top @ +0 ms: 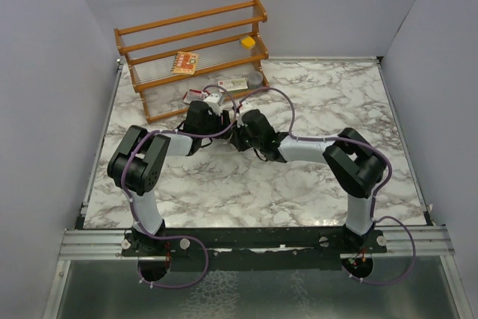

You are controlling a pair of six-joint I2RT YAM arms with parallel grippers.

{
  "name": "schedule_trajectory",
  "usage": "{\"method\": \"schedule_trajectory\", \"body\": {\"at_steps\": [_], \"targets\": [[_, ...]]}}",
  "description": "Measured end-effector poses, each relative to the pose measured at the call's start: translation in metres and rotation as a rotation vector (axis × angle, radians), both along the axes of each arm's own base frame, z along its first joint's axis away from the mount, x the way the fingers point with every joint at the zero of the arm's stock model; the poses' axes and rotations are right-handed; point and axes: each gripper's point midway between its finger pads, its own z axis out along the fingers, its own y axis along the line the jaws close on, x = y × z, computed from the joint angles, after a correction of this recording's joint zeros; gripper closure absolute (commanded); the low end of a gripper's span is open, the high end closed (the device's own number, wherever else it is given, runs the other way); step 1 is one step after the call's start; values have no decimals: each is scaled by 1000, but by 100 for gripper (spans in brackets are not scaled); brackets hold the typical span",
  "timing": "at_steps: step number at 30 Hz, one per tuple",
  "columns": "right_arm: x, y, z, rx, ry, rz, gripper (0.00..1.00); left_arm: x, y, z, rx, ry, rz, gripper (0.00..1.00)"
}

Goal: Sort the pills into containers

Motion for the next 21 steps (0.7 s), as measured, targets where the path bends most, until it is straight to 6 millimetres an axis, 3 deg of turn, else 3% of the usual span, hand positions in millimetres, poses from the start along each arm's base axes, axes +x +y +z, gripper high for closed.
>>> {"method": "schedule_trajectory", "body": {"at_steps": [3, 21], "targets": [[-1, 3, -13, -2, 28, 1, 99, 0, 0, 0, 0, 0, 0, 46], [-7, 0, -7, 17, 32, 2, 99, 0, 0, 0, 0, 0, 2, 45]]}}
